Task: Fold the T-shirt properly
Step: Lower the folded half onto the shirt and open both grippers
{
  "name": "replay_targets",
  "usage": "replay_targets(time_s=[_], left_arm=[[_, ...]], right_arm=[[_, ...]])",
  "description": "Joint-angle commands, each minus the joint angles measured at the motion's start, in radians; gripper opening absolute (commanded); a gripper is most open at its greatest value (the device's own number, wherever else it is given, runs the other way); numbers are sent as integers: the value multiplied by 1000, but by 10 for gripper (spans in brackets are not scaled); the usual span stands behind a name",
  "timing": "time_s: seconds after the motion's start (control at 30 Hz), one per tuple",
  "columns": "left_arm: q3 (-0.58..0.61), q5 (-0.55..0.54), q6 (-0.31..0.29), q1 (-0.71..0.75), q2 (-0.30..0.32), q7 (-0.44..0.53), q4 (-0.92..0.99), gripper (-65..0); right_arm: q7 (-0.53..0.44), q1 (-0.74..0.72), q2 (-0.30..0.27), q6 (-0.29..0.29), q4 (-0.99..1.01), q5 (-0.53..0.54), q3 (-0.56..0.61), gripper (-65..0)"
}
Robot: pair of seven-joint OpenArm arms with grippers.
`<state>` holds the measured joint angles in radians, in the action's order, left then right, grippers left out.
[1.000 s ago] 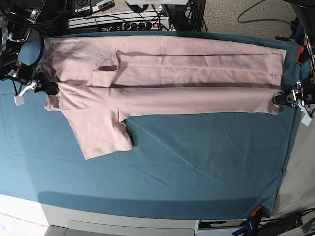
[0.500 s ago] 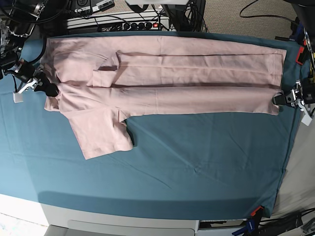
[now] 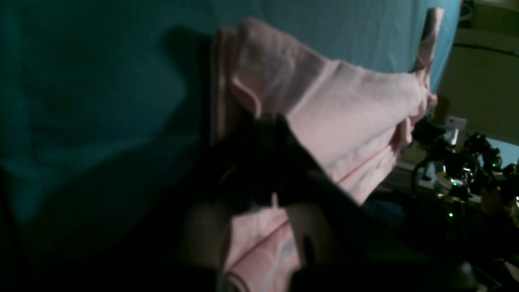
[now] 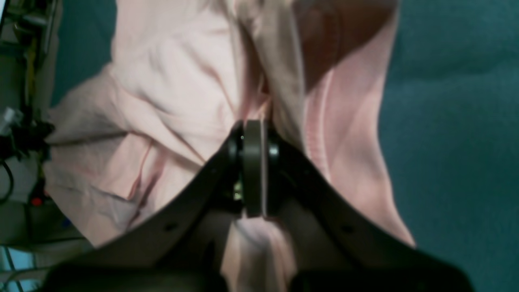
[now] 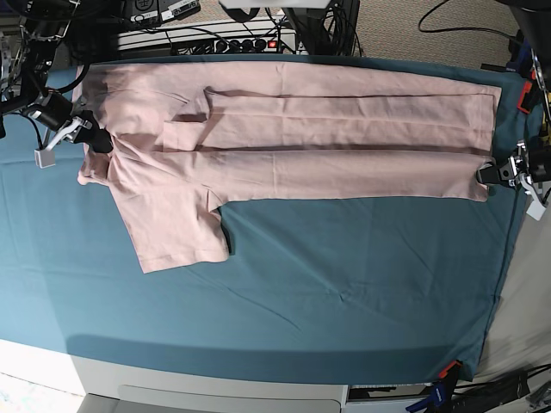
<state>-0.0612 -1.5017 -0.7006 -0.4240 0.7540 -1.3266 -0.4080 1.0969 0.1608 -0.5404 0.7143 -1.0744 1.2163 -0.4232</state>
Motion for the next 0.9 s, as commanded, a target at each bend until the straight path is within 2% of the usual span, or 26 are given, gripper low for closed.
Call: replay_targets(time_s=[0.0,0.3,0.5,0.53,0.57,0.67,0.73,0.87], left_arm=[[0,18,2,-2,8,-1,-2,-650],[0,18,2,-2,8,-8,-2,-650],[0,18,2,-2,8,-12,-2,-650],[0,18,2,-2,8,-12,-2,-632],[0,18,2,-2,8,-13,-2,-586],[0,18,2,-3,9,-19,-5,-451],[0,18,2,-3,13,-19,-14,-417],[0,18,2,-3,37,-19,-53,-415]], right_arm=[[68,13,-18,-16,2,-91,9,-650],[55,2,-83,-16,2,-92,9,-650],[55,-7,-89,-16,2,-141,9,-650],[54,-9,-89,-16,2,-149,9,-650],[53,-10,-89,-16,2,-152,9,-623],[43,-12,-89,-16,2,-151,9,-445],[31,-12,-89,-16,2,-151,9,-424],[21,-15,-89,-16,2,-152,9,-425]])
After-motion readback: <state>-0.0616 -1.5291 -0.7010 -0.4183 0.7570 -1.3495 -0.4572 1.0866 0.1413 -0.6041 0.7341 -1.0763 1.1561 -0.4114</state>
